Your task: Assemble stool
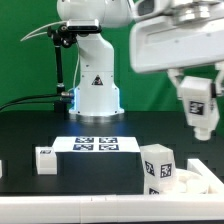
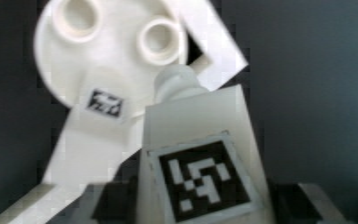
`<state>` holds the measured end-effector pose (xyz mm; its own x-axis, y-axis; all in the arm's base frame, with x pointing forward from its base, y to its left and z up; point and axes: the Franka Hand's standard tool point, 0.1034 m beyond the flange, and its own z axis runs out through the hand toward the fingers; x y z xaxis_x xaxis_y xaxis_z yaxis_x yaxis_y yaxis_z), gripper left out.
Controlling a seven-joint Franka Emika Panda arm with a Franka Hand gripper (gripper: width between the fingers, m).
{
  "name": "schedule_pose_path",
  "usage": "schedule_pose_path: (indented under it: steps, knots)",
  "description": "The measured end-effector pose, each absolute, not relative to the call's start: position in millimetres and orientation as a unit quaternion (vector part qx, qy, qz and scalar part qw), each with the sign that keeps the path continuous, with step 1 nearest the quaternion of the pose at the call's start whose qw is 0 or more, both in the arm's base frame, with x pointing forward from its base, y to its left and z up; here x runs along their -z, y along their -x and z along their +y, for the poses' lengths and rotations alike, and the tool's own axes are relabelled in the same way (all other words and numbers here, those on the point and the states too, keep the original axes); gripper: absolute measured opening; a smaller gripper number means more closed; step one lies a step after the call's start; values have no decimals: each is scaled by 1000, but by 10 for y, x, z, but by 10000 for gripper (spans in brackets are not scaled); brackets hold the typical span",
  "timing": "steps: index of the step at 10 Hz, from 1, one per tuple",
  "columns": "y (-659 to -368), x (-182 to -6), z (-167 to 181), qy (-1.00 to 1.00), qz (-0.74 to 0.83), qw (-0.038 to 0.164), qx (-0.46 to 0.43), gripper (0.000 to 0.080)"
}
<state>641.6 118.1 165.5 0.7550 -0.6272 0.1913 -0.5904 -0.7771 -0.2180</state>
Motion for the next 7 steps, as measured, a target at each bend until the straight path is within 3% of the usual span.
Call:
schedule_pose_path:
  steps: [3,4,5,7]
  knots:
    - [-6385,-1589,1501,916,342,99,186,325]
    - [-6292,-1491,1577,916,341,96,191,325]
    - [-6208,-1418,1494,927,312,78,192,325]
    - [-6230,-1427,1210,936,283,58,203,325]
